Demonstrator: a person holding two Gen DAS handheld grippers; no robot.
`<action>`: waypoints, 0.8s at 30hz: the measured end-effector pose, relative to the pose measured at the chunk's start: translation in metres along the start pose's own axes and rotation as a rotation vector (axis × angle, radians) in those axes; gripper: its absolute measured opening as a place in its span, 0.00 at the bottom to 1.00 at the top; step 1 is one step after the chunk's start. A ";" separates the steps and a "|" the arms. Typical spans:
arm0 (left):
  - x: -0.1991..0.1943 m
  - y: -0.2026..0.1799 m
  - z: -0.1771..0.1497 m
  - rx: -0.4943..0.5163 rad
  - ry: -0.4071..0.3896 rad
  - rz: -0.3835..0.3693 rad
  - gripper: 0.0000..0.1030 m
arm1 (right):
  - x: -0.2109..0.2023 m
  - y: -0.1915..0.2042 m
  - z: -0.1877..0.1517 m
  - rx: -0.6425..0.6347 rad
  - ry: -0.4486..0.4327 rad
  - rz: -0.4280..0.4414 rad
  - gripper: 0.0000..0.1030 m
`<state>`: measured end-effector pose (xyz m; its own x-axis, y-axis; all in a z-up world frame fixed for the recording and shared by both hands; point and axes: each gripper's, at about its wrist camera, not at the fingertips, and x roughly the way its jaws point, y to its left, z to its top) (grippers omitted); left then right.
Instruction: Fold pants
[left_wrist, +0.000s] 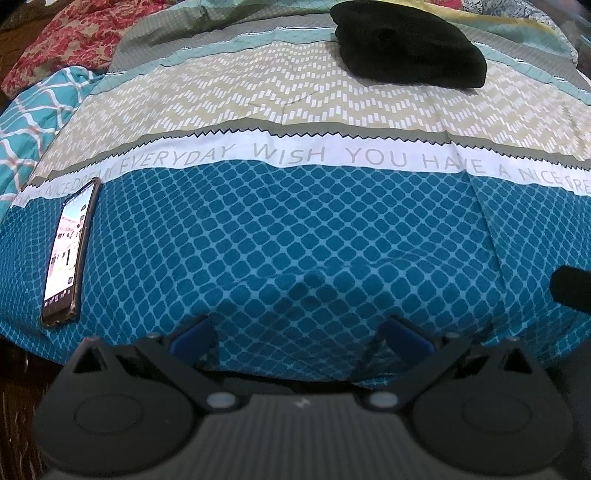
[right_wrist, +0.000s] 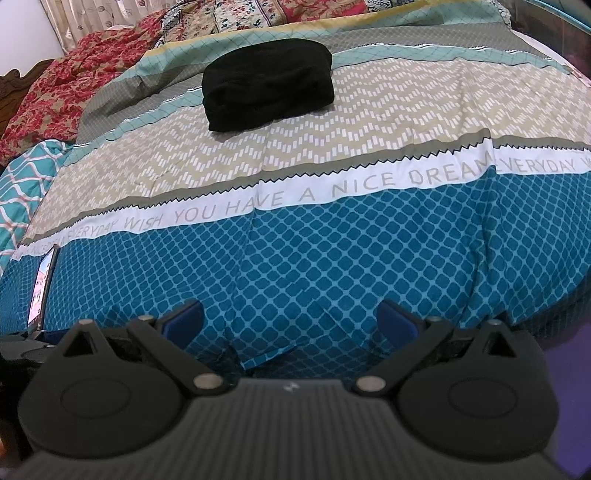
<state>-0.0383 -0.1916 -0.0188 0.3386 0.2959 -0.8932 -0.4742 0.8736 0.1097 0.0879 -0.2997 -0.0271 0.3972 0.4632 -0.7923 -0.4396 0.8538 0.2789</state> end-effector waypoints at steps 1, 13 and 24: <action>0.000 0.000 0.000 0.001 -0.002 -0.002 1.00 | 0.000 0.000 0.000 0.000 0.000 -0.001 0.98; -0.028 0.001 0.010 0.032 -0.121 -0.046 1.00 | -0.001 0.000 0.002 -0.003 -0.006 -0.006 0.98; -0.042 -0.004 0.031 0.057 -0.195 0.010 1.00 | -0.007 0.002 0.009 -0.027 -0.049 -0.017 0.98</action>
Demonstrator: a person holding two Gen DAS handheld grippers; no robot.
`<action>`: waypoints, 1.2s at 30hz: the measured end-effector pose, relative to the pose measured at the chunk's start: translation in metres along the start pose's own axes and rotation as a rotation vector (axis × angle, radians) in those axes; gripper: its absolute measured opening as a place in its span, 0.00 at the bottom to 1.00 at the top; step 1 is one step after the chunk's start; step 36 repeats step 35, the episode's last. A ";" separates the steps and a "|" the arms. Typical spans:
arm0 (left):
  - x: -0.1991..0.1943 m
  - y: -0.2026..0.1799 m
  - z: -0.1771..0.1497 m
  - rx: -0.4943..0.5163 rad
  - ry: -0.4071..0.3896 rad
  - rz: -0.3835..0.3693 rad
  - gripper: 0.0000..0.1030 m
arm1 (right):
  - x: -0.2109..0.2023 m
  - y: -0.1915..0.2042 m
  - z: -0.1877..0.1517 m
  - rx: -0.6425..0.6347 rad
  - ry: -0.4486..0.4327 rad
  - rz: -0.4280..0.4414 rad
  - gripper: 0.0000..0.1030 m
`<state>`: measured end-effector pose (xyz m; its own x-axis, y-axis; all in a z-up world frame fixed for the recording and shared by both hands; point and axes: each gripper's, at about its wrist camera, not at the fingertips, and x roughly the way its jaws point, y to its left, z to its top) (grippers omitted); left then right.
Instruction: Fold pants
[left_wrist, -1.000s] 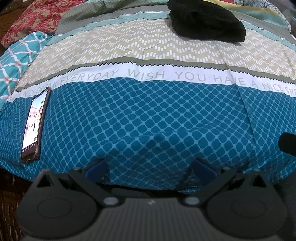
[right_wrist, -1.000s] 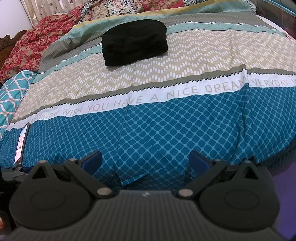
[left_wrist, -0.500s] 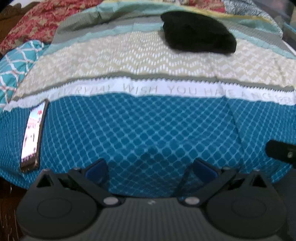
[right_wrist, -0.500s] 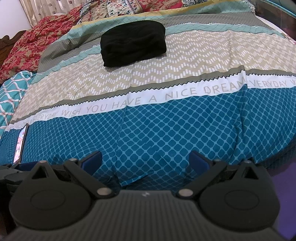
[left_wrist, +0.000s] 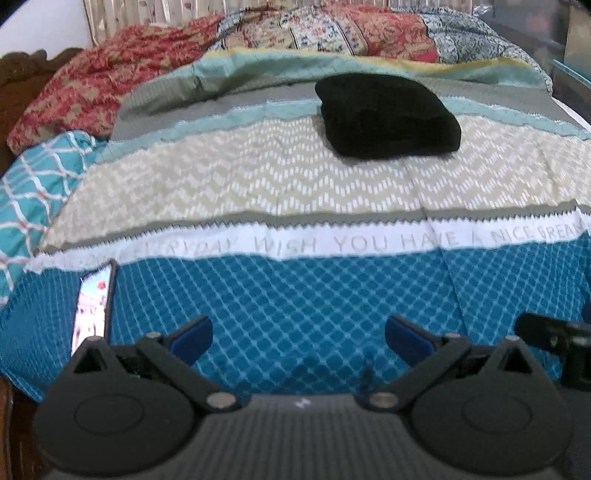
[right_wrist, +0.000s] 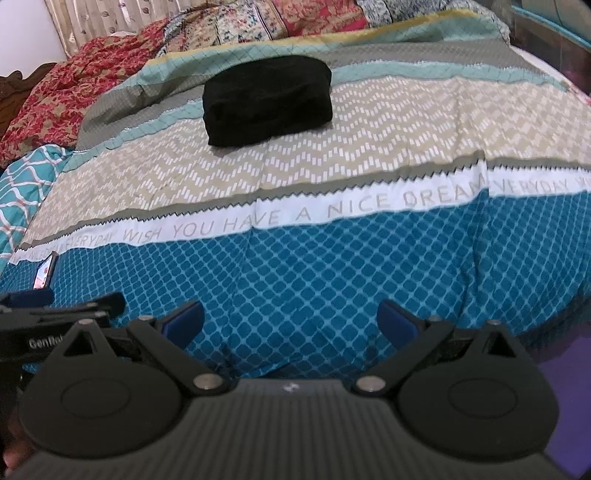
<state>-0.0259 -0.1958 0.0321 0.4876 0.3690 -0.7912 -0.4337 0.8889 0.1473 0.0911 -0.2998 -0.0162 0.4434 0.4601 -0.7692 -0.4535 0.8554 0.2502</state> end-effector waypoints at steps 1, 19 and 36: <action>-0.001 0.000 0.004 0.000 -0.004 0.007 1.00 | -0.002 0.001 0.002 -0.009 -0.013 0.001 0.98; -0.050 -0.009 0.086 -0.038 -0.208 0.055 1.00 | -0.055 0.008 0.088 -0.057 -0.327 0.078 0.98; -0.056 -0.018 0.088 -0.044 -0.214 -0.014 1.00 | -0.066 0.007 0.097 -0.055 -0.378 0.089 0.99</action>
